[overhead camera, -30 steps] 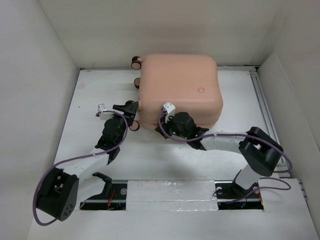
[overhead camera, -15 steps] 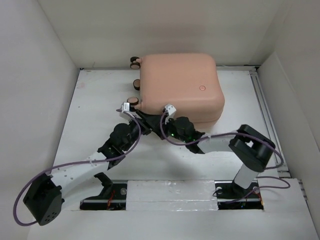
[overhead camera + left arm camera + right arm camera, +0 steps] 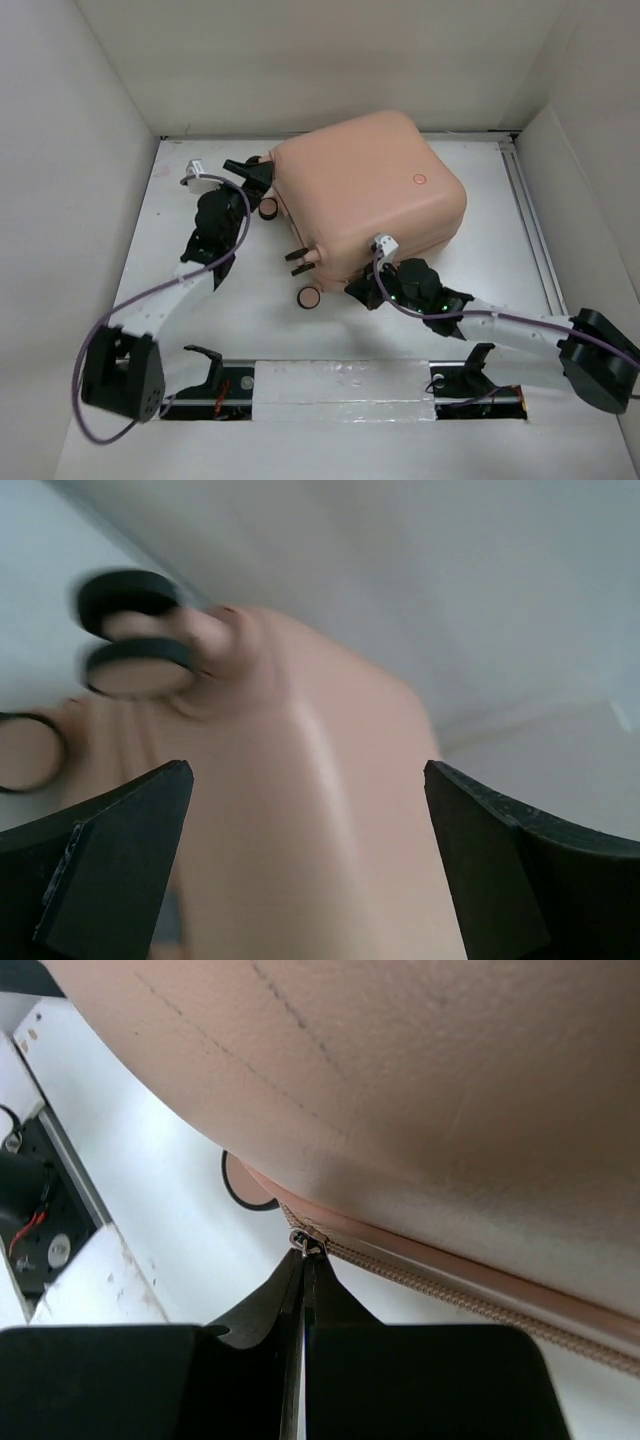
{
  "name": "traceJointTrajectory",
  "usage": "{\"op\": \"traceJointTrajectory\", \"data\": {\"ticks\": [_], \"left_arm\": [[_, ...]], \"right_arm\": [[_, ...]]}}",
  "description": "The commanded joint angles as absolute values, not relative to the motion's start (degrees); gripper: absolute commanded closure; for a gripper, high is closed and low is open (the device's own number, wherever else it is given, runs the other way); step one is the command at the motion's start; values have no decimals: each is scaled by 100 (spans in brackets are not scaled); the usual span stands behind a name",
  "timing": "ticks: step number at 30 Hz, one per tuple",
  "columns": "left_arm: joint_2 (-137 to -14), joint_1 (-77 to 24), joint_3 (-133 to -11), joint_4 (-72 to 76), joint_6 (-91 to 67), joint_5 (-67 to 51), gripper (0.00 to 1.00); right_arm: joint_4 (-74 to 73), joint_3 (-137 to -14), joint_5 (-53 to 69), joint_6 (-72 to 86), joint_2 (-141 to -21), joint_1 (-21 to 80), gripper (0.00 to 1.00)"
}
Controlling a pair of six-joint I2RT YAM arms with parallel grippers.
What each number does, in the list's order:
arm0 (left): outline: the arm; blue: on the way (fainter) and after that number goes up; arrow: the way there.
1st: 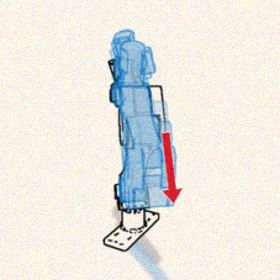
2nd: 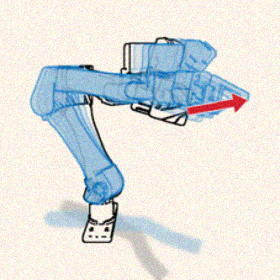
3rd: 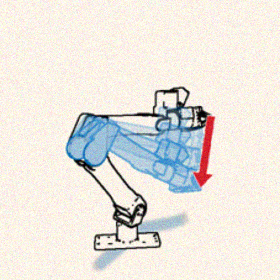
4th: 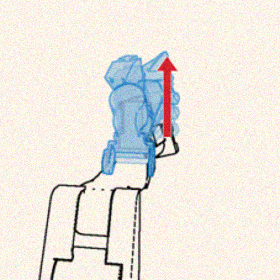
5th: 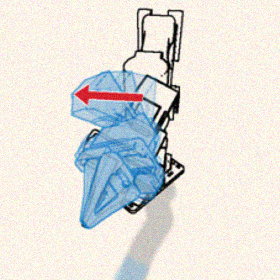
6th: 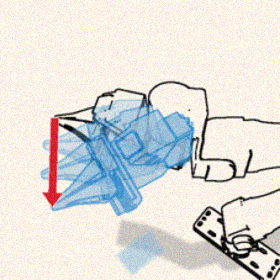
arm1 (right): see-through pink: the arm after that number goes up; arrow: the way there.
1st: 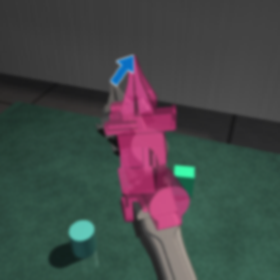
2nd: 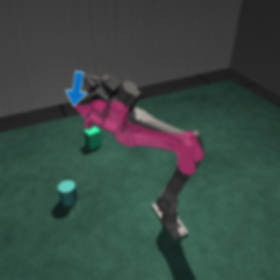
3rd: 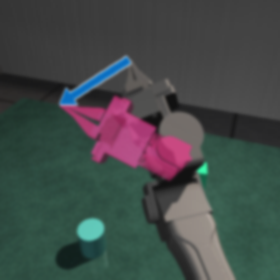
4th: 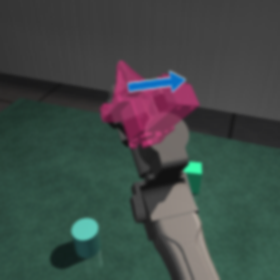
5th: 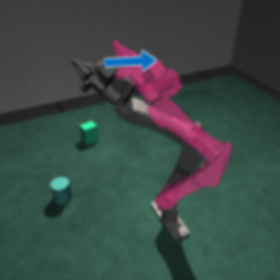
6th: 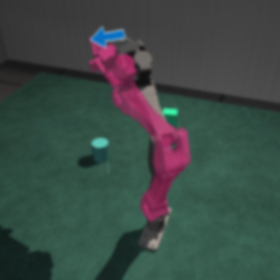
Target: Pack the luggage
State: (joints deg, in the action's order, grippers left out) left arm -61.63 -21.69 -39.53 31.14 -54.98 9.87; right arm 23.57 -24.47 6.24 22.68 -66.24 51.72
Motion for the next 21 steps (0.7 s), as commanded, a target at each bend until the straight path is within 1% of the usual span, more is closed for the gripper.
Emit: {"op": "traceJointTrajectory", "data": {"ticks": [1,2,3,5,9,12,18,21], "left_arm": [[-7126,-1233,-4069,3539,-6000,55,2],[-7345,-1030,-4069,3725,-6133,-417,2],[-7757,-715,-4069,3961,-6248,-665,4],[-8041,-563,-4148,4551,-6424,-939,4],[-8341,-562,-4420,4693,-6425,-1133,4],[-8464,-562,-4569,4693,-6425,-1064,4],[-9157,-562,-4974,4737,-6425,-1178,6],[-9447,-562,-5115,4895,-6486,-1336,12]], "right_arm": [[2506,-2496,1160,2329,-5785,5300,100],[2322,-2496,1160,2277,-5696,5300,100],[2251,-2444,1099,2276,-5617,5300,100],[2197,-2391,1046,2276,-5494,5300,100],[2074,-2391,1046,2276,-5423,5300,100],[2074,-2391,1046,2276,-5423,5300,100],[2074,-2391,1046,2224,-5423,5300,100],[2074,-2391,1046,2224,-5423,5300,100]]}}
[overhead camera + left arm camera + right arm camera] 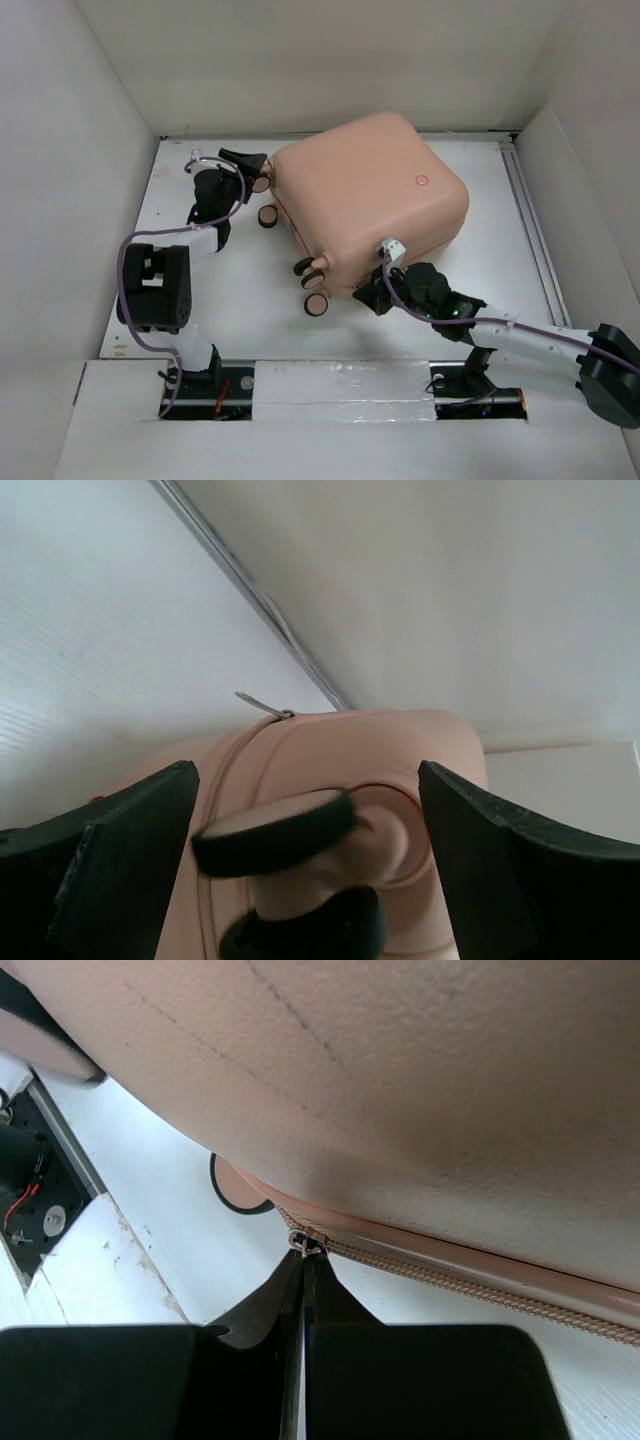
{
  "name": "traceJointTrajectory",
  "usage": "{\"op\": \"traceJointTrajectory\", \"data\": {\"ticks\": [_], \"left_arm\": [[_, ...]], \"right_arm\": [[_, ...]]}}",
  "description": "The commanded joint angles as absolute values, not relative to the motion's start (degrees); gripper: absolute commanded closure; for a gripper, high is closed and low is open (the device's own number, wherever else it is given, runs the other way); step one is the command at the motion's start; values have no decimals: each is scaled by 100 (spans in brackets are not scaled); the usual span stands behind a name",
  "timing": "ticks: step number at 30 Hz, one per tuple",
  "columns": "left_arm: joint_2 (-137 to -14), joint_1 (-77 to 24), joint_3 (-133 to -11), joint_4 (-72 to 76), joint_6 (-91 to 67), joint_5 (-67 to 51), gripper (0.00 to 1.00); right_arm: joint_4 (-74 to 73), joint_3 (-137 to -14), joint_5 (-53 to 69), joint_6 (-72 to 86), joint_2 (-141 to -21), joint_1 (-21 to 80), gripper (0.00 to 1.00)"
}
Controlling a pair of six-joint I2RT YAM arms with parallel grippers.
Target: Pack the luggage
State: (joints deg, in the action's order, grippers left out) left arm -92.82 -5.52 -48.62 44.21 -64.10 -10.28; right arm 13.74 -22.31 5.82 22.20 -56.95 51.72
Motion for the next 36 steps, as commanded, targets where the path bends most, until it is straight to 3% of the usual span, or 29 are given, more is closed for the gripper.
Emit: {"op": "traceJointTrajectory", "data": {"ticks": [1,5,9,10,13,20,27,31,34,36], "left_arm": [[-9509,-562,-5115,4948,-6539,-1423,14],[-9641,-562,-5107,5167,-6758,-1477,25],[-9773,-510,-4992,5572,-6978,-1424,65],[-9843,-510,-4992,5633,-7039,-1424,79],[-9905,-510,-5106,5695,-7040,-1424,100],[-9414,-510,-4220,6231,-6979,-1196,100],[-8202,-510,-2340,6803,-6873,-1222,100],[-6896,-729,-1416,6549,-6698,-1161,100],[-5859,-879,-1073,5750,-6583,-1160,100],[-5364,-879,-959,5268,-6530,-1160,100]], "right_arm": [[2074,-2391,1046,2224,-5423,5300,100],[2074,-2391,914,2224,-5423,5300,100],[2074,-2391,844,2224,-5423,5300,100],[2074,-2391,844,2224,-5423,5248,100],[2074,-2391,791,2224,-5423,5195,100],[2294,-2460,1386,2224,-5580,4178,100],[2452,-3830,2450,2162,-6643,2675,100],[2294,-4684,2716,2215,-7049,2233,100],[2548,-4037,2507,2347,-6874,2651,100],[2837,-2931,2155,2678,-6524,3074,100]]}}
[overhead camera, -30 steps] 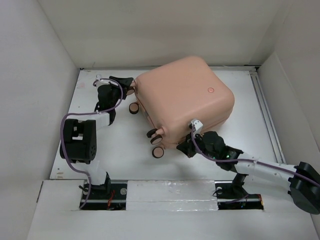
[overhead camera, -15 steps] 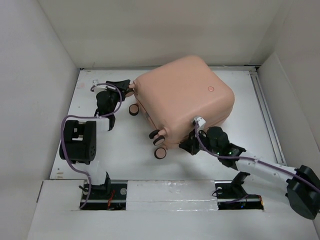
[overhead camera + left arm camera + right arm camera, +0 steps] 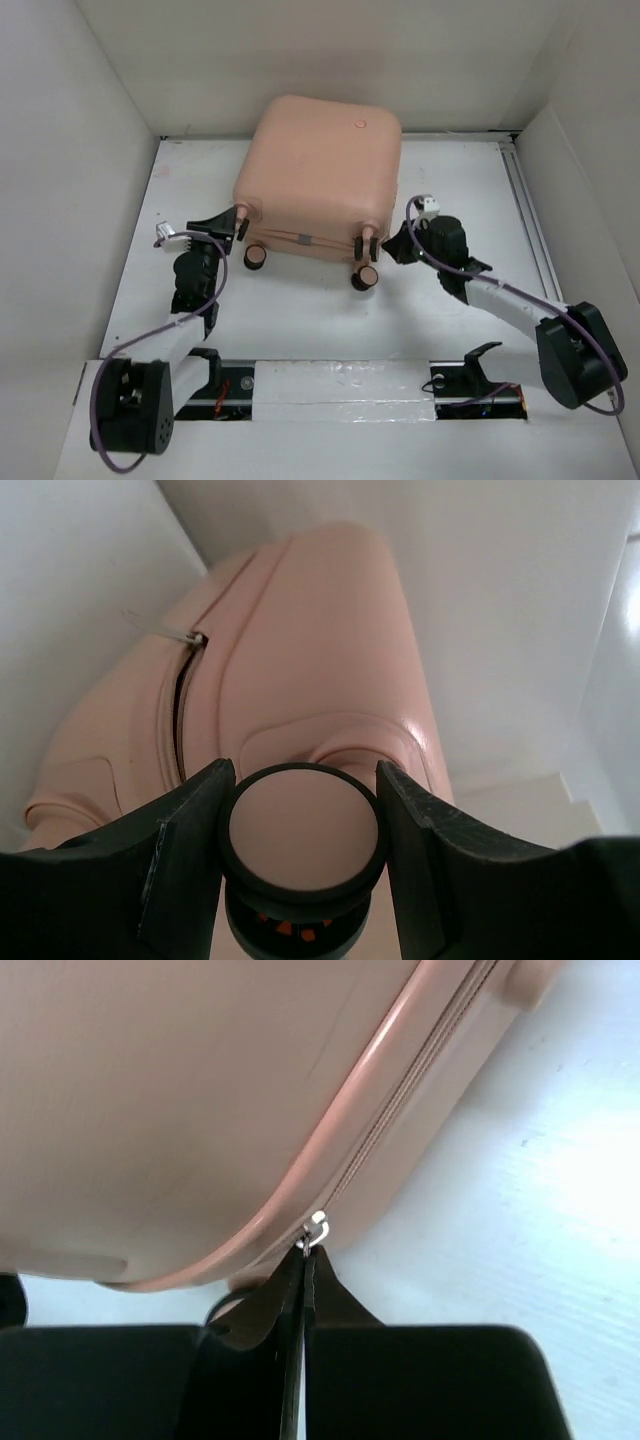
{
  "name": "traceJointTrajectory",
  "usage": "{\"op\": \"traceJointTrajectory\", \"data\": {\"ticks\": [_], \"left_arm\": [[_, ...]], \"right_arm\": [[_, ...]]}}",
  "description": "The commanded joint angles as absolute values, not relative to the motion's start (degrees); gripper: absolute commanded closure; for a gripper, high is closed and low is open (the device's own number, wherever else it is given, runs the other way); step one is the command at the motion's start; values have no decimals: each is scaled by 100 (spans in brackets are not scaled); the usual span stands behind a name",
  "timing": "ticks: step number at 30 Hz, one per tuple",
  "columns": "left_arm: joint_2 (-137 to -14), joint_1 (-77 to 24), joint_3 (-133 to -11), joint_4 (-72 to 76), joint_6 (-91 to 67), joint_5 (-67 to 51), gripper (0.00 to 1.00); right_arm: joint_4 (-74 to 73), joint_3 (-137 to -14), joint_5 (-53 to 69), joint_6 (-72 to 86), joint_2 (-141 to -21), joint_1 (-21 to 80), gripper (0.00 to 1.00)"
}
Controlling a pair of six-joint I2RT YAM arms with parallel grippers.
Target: Pack the luggage
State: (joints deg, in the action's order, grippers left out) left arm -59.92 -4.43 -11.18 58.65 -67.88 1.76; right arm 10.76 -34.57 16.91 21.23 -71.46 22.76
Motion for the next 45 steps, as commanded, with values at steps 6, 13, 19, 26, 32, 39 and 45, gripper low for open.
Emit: {"op": "traceJointTrajectory", "data": {"ticks": [6,13,19,26,32,39,45], "left_arm": [[-4457,-932,-958,4711,-6530,-1238,100],[-4543,-932,-1195,4711,-6530,-1564,100],[-5105,-1493,-1599,4711,-6031,-1469,100],[-6045,-2908,-1978,5395,-5977,-976,100],[-6714,-3682,-2284,6055,-6205,-976,100],[-6961,-4052,-2479,6292,-6336,-905,100],[-6847,-4052,-2610,6259,-6337,-1028,100]], "right_arm": [[4474,-1765,-735,2762,-6459,5699,100],[3982,-3136,-1599,2136,-7146,5503,100],[3112,-3516,-926,2004,-6180,3872,100],[2978,-3271,972,2653,-6090,2540,100],[5008,-2136,634,3165,-7195,3680,100],[4336,-2899,-922,2224,-7585,5265,100],[3648,-3602,-405,2171,-7523,5317,100]]}}
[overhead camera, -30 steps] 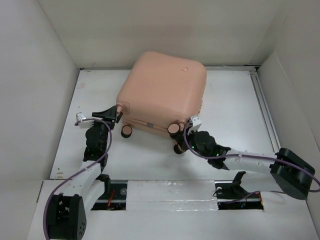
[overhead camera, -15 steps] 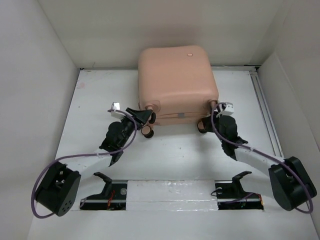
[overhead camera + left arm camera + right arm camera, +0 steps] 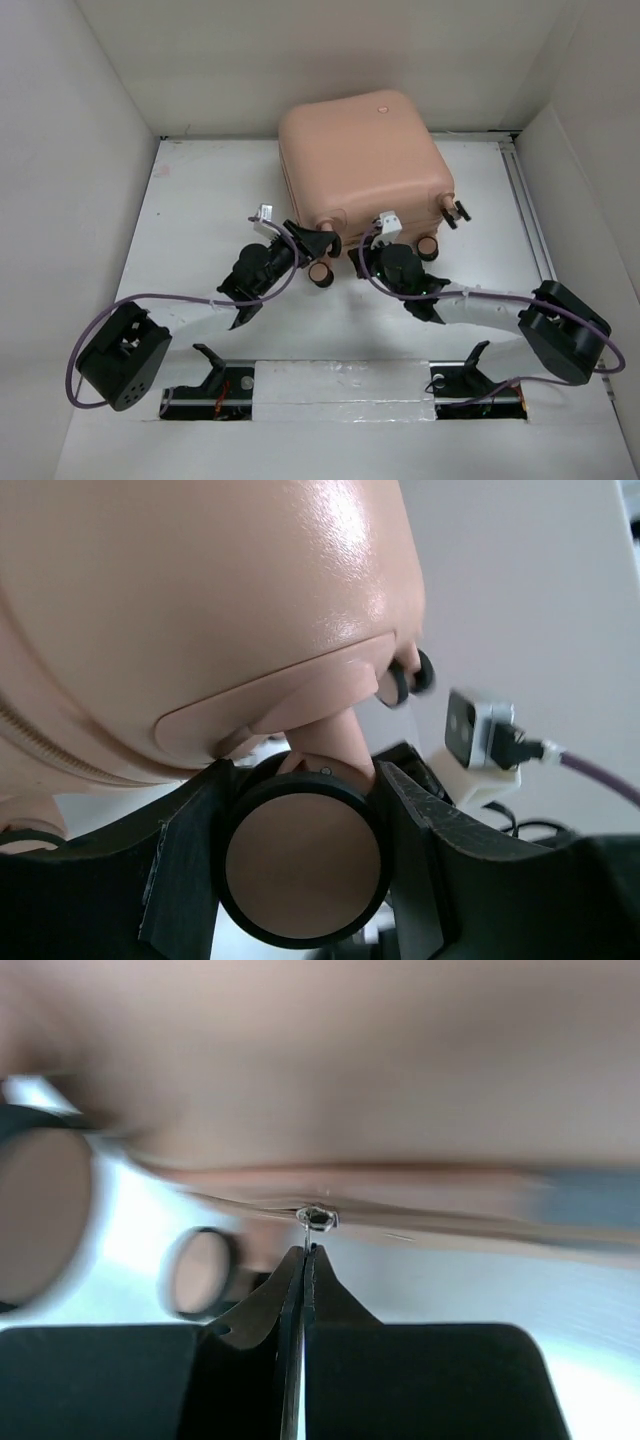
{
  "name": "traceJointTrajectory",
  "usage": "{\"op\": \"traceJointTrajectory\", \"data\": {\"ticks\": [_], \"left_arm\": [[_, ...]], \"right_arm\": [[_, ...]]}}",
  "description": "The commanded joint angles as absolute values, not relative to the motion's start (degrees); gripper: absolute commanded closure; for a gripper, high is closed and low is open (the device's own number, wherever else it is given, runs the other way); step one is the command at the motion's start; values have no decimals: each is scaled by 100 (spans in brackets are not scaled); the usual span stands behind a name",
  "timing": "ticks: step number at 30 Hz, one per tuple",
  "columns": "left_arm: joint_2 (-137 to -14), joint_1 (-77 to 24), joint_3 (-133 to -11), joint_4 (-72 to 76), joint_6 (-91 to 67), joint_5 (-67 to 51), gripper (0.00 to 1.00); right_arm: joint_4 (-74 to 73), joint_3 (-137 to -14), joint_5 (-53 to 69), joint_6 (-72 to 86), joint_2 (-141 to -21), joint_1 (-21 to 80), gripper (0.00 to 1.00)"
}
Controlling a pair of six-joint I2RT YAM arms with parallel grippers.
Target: Pack the luggage
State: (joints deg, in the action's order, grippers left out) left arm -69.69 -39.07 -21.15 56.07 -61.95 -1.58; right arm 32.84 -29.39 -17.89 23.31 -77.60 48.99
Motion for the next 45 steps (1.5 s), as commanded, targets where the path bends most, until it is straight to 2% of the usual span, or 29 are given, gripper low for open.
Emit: {"op": "traceJointTrajectory", "data": {"ticks": [1,4,11,14,17,18,19,20,21,22,24,26,28,30,32,34,36,37,41,45], "left_arm": [[-6786,-4052,-2663,6258,-6337,-1081,100],[-6785,-4104,-2725,6345,-6442,-1266,100],[-6654,-4395,-2786,6346,-6442,-1231,100],[-6574,-4447,-2725,6267,-6442,-1178,100],[-6277,-4447,-2654,5917,-6162,-941,100],[-6188,-4447,-2715,5454,-6013,-871,100],[-6083,-4447,-2777,5153,-5838,-592,100],[-5865,-4447,-2838,4820,-5671,-432,91],[-5749,-4447,-2891,4242,-5399,-300,82],[-5618,-4386,-2944,4019,-5240,-177,59],[-5206,-4273,-2997,3519,-4958,384,41],[-4932,-4149,-2997,2788,-4703,728,29],[-4580,-4148,-2927,2358,-4641,1334,30],[-4404,-4096,-2708,2146,-4579,1668,32],[-4184,-4096,-2437,1926,-4579,1749,40],[-4052,-4096,-2198,1872,-4579,1706,54],[-4052,-4096,-1883,1872,-4579,1653,61],[-4104,-4096,-1646,2020,-4631,1478,65],[-4419,-4393,-1179,2801,-4422,1126,66],[-5070,-4859,-1282,3374,-4035,1458,61]], "right_arm": [[3500,-3717,-274,2119,-7689,5317,100],[3743,-3911,280,2231,-8276,5458,100],[5605,-4420,1529,3004,-9850,5879,100],[6230,-4421,1478,3225,-9879,5932,100],[5996,-4010,828,3226,-9476,5933,100],[5785,-3930,661,3165,-9127,5933,85],[5296,-3850,503,3164,-8940,5933,75],[5039,-3728,266,3077,-8773,5933,67],[4801,-3666,159,3076,-8606,5933,55],[4372,-3595,45,3024,-8300,5933,50],[4010,-3385,-132,3023,-8026,5933,44],[3458,-3270,-202,3023,-7692,5933,37],[3131,-3182,-255,3023,-7507,5933,31],[2700,-3120,-168,2963,-7208,5933,31],[2453,-3059,-167,2962,-6797,5985,26],[2014,-3059,-263,2909,-6505,5985,25],[1611,-3059,-412,2848,-6120,5985,22],[1495,-3120,-561,2787,-5969,5985,18],[1073,-3453,-922,2628,-5915,5985,16],[940,-3647,-1142,2505,-5915,5985,16]]}}
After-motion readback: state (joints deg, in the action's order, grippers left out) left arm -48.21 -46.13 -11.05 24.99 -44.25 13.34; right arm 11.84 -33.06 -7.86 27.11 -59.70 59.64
